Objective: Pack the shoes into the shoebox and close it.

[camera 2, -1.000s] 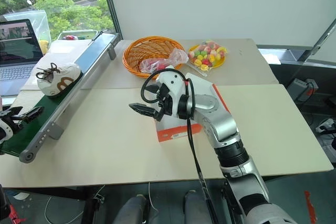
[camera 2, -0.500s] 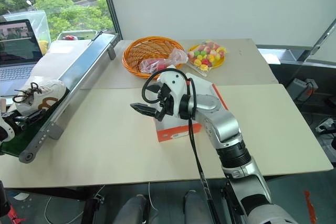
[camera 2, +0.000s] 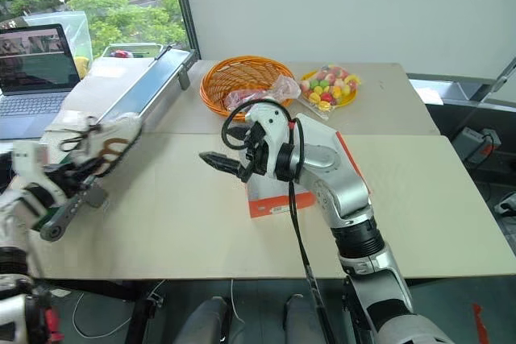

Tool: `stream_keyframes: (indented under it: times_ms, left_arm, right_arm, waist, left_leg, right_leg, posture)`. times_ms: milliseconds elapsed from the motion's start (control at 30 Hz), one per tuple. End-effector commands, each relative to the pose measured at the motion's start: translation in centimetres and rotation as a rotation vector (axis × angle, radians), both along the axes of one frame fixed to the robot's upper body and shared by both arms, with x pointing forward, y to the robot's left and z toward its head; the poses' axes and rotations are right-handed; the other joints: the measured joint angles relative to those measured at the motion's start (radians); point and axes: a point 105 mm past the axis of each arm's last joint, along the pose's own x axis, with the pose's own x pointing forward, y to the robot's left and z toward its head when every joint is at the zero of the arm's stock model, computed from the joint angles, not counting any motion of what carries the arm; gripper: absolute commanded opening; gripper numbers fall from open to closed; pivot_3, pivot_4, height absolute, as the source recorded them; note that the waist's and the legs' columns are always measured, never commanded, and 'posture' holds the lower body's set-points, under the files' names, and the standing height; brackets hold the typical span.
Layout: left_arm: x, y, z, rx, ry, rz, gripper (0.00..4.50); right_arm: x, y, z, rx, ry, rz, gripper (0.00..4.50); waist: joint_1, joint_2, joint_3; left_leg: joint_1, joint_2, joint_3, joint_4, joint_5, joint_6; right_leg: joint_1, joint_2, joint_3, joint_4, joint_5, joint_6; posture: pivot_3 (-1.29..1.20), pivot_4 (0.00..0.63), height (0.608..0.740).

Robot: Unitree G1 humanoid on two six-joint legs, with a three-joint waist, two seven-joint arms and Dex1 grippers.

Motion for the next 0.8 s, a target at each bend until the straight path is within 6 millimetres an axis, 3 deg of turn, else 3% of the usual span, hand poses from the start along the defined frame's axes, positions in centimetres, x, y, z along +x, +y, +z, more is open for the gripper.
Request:
stream_keyframes:
  times_ms: [33, 267, 667, 800]
  left_arm:
    - [0.1, -4.8, 4.9, -0.066, -0.175, -0.034, 1.44]
    - [-1.0, -14.4, 8.4, -0.253, -0.266, -0.183, 1.44]
    - [-2.6, -20.3, 11.1, -0.362, -0.299, -0.292, 1.44]
    - [-3.5, -21.3, 10.6, -0.359, -0.277, -0.333, 1.44]
  right_arm:
    - [0.8, -1.1, 3.3, 0.136, -0.003, -0.06, 4.5]
    - [1.9, -2.0, 4.7, 0.275, 0.078, -0.136, 4.5]
    - [2.8, -3.0, 5.3, 0.315, 0.093, -0.205, 4.5]
    - [3.2, -3.2, 5.5, 0.329, 0.095, -0.224, 4.5]
  waist:
    - [-0.004, 0.0, 0.0]
    - [-0.022, 0.0, 0.0]
    - [-0.022, 0.0, 0.0]
    - [-0.023, 0.0, 0.0]
  left_leg:
    - [0.0, 0.0, 0.0, 0.0, 0.0, 0.0]
    - [0.002, 0.001, 0.002, 0.0, 0.0, 0.0]
    - [0.002, 0.0, 0.002, 0.0, 0.0, 0.0]
    - [0.002, 0.001, 0.002, 0.0, 0.0, 0.0]
  right_leg:
    - [-0.001, 0.0, 0.0, -0.001, 0.0, 0.0]
    - [0.0, 0.001, 0.001, -0.001, 0.0, -0.001]
    - [0.001, 0.002, 0.001, -0.002, 0.0, -0.001]
    - [0.001, 0.002, 0.001, -0.002, 0.0, -0.001]
  posture:
    - [0.0, 0.15, 0.74]
    - [0.0, 0.15, 0.74]
    - [0.0, 0.15, 0.74]
    - [0.0, 0.15, 0.74]
